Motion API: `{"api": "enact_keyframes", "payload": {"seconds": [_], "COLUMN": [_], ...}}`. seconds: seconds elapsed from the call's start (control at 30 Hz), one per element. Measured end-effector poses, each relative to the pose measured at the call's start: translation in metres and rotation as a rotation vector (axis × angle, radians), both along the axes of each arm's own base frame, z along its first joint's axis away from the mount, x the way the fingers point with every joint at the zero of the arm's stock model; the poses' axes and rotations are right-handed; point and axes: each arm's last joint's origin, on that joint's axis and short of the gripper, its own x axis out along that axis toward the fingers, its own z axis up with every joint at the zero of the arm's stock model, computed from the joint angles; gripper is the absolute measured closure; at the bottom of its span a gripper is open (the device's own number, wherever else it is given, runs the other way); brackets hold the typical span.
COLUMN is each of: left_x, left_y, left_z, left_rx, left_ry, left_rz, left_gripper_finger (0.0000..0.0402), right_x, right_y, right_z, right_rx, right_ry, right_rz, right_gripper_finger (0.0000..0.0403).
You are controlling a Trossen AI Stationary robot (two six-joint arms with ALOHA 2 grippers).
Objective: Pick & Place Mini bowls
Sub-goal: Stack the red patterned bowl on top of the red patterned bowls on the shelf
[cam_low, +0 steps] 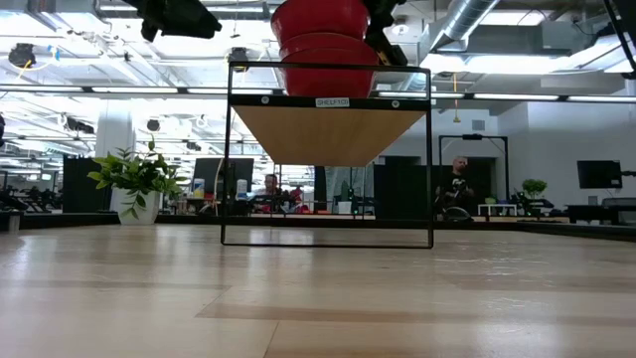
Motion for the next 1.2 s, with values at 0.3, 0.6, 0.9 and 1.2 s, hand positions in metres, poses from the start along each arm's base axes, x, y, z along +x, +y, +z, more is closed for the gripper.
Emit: {"api": "enact_keyframes", "payload": {"seconds": [0.3,0.6,0.9,1.2], "left_x": [0.0,0.0001,0.0003,0.0005], "left_y": [0.0,0.0,0.0,0.0], "left_z": [0.0,0.0006,0.0014,0.0016], "left_rx": [0.0,0.0,0.0,0.0], "left_ry": [0.0,-0.005,-0.013,-0.015], "left_rz": [0.0,0.0,0.0,0.0], "left_gripper_finger": [0.027,0.027,0.027,0.027], "right_x": [0.0007,0.0009,0.0006,-0.0042], "right_y": [0.0045,0.0062,0.006,0.0016], "right_z": [-0.0002,-0.0002,-0.0005,0.0045], "right_rx": [-0.021,-0.023,-0.024,-0.023], "right_ry": [0.003,0.001,0.004,0.029], "right_rz": [0.007,0.02,0.022,0.017], "right_gripper_finger": [0.0388,0.0347,0.0336,0.0335]}}
